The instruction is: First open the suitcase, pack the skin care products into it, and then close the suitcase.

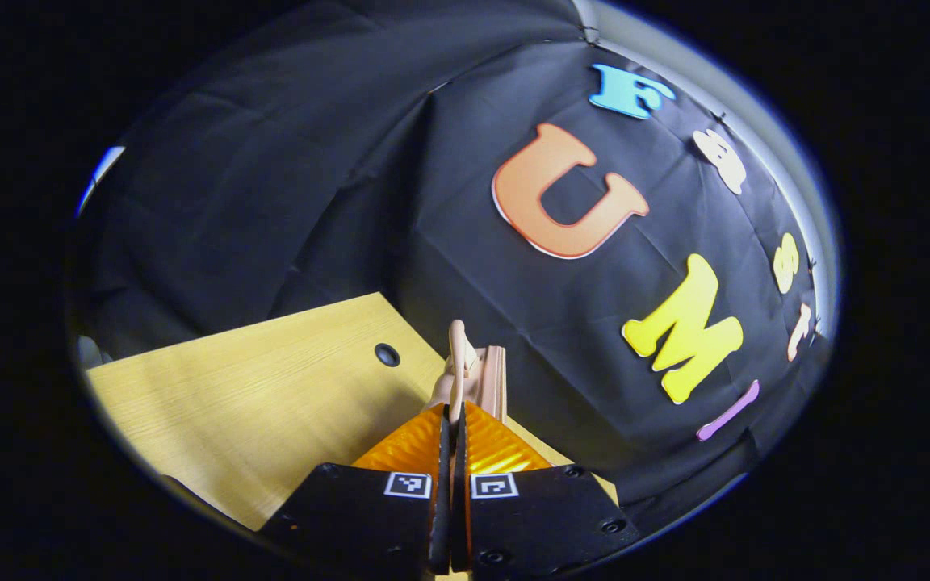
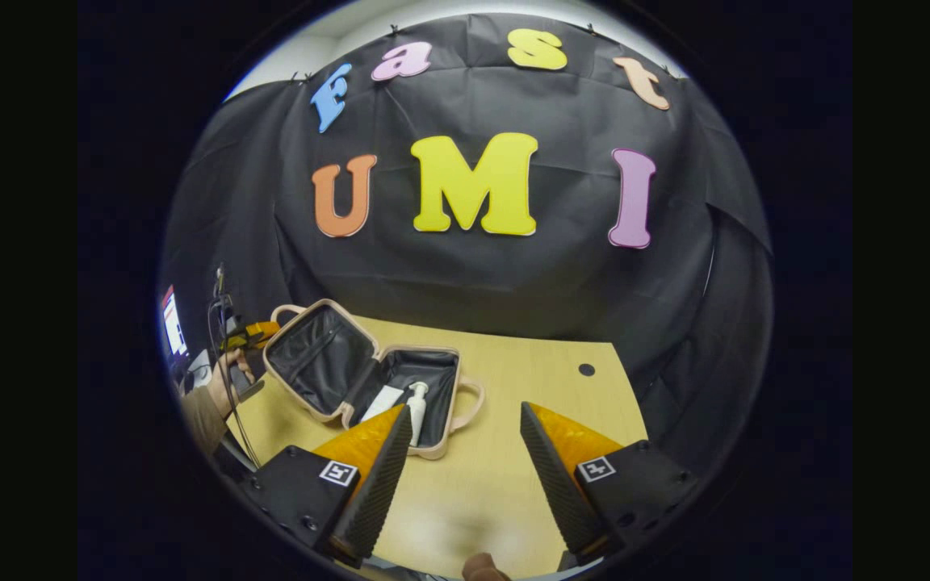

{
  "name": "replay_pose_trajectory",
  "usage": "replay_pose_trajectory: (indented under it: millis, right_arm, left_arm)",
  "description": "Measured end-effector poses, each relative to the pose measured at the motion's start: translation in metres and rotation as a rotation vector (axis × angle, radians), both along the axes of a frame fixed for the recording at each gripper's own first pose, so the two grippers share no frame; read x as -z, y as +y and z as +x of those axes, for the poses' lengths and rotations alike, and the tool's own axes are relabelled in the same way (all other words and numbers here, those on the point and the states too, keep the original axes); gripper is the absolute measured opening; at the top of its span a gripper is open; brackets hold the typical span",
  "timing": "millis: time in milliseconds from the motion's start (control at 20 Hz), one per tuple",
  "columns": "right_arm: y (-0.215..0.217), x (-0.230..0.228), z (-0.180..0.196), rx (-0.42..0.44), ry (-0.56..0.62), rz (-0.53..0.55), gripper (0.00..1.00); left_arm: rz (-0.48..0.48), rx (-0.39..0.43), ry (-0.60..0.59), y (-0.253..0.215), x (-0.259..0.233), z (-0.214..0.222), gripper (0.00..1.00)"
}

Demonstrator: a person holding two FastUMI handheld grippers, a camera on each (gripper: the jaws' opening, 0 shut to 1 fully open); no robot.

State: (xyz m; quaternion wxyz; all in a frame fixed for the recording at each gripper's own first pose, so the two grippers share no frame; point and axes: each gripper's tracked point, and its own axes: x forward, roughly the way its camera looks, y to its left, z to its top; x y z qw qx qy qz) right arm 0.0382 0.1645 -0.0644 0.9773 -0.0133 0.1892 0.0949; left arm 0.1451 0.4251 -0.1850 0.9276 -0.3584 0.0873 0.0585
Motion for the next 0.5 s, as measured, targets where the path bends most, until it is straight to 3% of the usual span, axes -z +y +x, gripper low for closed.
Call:
replay_pose_trajectory:
  millis: [350,400,450,500]
  right_arm:
    - [-0.033,-0.038,0.005,0.051,-0.190,-0.059,0.78]
    - [-0.034,-0.039,0.003,0.044,-0.196,-0.060,0.80]
    - [-0.035,-0.038,0.001,0.037,-0.201,-0.058,0.80]
    - [-0.036,-0.039,-0.001,0.033,-0.205,-0.057,0.80]
  left_arm:
    - [0.263,0.074,-0.058,-0.072,-0.060,0.009,0.04]
    - [0.287,0.083,-0.062,-0.082,-0.067,0.011,0.17]
    - [0.311,0.092,-0.063,-0.091,-0.070,0.014,0.05]
    - [0.344,0.096,-0.062,-0.099,-0.073,0.017,0.05]
